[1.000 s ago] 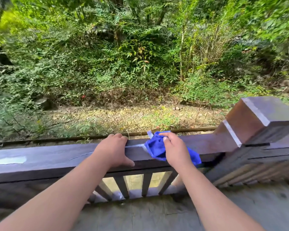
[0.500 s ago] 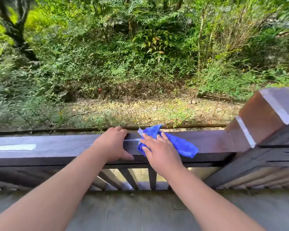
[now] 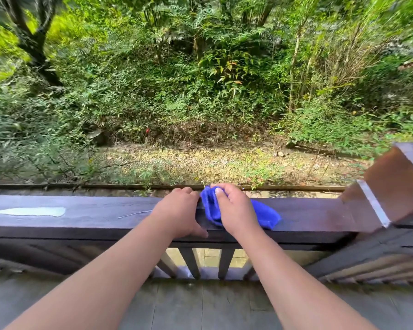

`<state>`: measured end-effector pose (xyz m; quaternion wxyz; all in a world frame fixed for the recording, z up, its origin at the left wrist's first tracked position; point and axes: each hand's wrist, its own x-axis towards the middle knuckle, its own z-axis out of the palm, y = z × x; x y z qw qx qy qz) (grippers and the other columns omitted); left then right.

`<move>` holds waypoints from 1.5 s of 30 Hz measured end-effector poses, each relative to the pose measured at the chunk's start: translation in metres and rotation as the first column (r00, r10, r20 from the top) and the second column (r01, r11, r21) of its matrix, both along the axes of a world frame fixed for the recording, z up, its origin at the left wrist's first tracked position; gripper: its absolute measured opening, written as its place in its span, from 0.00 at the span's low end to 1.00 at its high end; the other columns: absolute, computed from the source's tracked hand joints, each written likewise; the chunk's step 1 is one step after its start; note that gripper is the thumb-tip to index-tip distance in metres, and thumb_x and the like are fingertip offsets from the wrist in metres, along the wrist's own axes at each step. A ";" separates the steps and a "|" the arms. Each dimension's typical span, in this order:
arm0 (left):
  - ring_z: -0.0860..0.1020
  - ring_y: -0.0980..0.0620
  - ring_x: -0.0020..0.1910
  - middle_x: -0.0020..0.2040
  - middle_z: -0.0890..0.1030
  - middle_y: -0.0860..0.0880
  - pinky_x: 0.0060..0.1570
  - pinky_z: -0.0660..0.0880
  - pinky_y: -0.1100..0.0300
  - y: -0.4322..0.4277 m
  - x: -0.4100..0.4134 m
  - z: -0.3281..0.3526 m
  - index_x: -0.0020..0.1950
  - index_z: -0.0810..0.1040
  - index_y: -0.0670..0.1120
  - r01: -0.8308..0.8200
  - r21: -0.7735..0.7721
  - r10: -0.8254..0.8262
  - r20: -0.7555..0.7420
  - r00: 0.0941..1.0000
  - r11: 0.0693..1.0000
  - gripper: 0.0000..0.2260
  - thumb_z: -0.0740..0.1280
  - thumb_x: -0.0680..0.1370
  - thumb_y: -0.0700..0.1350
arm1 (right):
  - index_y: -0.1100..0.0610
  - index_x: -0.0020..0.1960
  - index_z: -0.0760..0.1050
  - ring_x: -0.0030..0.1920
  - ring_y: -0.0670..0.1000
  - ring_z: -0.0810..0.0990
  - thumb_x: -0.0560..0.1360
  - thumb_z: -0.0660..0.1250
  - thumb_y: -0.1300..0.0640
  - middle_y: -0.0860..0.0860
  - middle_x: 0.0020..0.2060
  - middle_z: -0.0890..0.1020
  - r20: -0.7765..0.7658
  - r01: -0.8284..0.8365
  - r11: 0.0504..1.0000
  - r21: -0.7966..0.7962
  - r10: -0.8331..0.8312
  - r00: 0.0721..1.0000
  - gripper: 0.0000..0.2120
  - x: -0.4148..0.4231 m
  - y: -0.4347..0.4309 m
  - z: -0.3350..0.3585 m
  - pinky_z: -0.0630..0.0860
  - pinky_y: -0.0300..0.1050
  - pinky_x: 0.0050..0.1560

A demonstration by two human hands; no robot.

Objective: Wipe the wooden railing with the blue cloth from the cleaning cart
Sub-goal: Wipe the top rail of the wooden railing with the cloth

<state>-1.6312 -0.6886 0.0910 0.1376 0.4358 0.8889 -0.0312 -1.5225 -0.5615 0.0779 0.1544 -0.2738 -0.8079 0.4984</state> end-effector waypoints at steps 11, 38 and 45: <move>0.76 0.46 0.58 0.56 0.76 0.49 0.51 0.74 0.52 -0.015 -0.017 0.002 0.62 0.75 0.48 0.100 0.046 -0.103 0.051 0.993 0.994 0.35 0.76 0.63 0.66 | 0.49 0.63 0.81 0.67 0.45 0.75 0.80 0.64 0.57 0.38 0.67 0.75 0.187 -0.253 0.848 0.465 0.185 0.965 0.14 0.046 -0.016 -0.030 0.59 0.51 0.77; 0.73 0.45 0.64 0.67 0.75 0.49 0.62 0.76 0.46 -0.207 -0.138 0.014 0.73 0.71 0.50 0.003 -0.027 -0.004 -0.024 1.000 1.000 0.47 0.67 0.59 0.72 | 0.48 0.69 0.75 0.68 0.56 0.73 0.80 0.59 0.53 0.45 0.73 0.71 0.279 -0.410 0.796 0.446 0.312 0.908 0.18 -0.116 -0.205 -0.024 0.51 0.52 0.78; 0.75 0.47 0.62 0.61 0.76 0.50 0.59 0.77 0.50 -0.221 -0.148 0.018 0.69 0.73 0.50 0.051 -0.042 -0.054 -0.055 0.997 0.998 0.39 0.69 0.63 0.68 | 0.48 0.68 0.77 0.71 0.47 0.69 0.80 0.61 0.55 0.42 0.71 0.74 0.196 -0.371 0.835 0.406 0.317 0.928 0.17 -0.116 -0.215 -0.020 0.46 0.40 0.77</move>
